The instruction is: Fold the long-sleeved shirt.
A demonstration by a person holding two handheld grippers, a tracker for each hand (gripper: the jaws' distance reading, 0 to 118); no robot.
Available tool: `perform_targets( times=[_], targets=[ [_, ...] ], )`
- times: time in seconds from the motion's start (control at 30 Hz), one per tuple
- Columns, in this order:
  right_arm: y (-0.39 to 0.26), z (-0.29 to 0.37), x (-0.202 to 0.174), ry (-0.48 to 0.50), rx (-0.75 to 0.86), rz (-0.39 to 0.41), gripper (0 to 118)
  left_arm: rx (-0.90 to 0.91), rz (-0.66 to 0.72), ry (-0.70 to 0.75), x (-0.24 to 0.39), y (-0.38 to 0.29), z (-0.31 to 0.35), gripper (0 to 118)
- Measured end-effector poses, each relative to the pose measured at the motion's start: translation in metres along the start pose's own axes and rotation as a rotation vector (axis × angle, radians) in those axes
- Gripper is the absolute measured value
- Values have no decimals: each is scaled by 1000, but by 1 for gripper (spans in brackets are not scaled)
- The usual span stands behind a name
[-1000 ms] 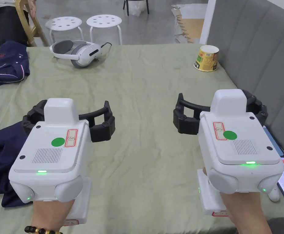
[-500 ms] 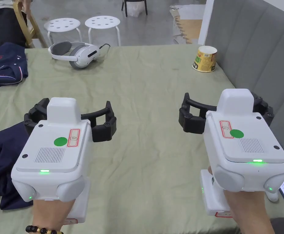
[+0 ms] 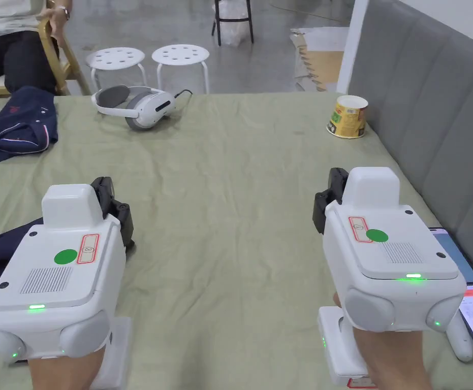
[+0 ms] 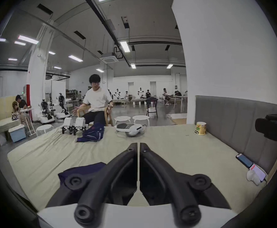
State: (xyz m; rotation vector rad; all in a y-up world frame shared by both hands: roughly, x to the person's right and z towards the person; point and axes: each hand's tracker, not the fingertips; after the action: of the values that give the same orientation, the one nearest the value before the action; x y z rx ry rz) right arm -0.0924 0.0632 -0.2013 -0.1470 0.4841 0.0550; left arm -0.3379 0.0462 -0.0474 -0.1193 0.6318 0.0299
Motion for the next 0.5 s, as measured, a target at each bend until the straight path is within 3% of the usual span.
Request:
perform_targets(
  times=[0.27,0.4,0.5],
  targets=[
    [15,-11,-118,312,43,41,0,18,61,267,-99,5,47,7],
    [15,-1,-175,449,48,95,0,25,117,321,-139,4,70,7],
    [12,6,-202,502,48,90,0,-5,105,349,-149,5,76,7]
  ],
)
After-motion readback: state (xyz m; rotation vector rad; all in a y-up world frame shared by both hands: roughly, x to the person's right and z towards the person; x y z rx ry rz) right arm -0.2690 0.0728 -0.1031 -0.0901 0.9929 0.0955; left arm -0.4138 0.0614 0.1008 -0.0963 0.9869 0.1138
